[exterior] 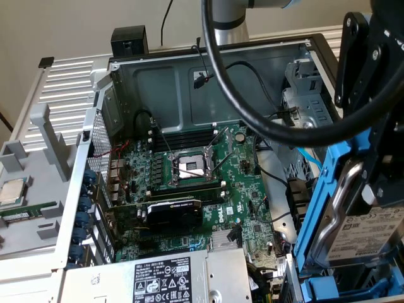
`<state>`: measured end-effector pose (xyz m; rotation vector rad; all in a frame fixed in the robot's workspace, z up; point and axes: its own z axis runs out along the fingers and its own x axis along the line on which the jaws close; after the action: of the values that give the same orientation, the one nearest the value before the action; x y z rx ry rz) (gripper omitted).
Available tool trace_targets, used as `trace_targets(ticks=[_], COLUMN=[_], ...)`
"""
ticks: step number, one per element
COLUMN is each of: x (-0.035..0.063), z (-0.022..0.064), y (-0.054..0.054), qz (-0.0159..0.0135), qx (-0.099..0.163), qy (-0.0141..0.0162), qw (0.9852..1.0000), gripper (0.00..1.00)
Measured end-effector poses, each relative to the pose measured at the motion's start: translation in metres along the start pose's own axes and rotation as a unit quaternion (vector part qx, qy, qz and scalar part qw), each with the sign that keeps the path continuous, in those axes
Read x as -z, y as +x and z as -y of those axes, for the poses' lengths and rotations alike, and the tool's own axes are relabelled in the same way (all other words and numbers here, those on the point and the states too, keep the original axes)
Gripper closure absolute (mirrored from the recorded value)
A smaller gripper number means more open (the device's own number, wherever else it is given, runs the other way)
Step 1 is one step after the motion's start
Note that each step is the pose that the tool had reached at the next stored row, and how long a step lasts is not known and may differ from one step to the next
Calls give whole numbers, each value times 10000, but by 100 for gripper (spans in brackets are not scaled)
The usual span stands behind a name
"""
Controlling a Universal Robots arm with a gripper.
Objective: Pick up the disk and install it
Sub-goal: 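Insert the disk into the insertion slot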
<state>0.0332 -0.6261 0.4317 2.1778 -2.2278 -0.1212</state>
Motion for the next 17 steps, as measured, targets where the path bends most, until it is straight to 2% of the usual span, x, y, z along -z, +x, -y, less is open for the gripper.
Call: trace_targets(ticks=[13, 17], x=[-4, -4], z=[1, 0], y=[1, 2], qz=[6, 6], qx=[2, 15], qy=[3, 30], qw=[10000, 10000], gripper=[63, 63])
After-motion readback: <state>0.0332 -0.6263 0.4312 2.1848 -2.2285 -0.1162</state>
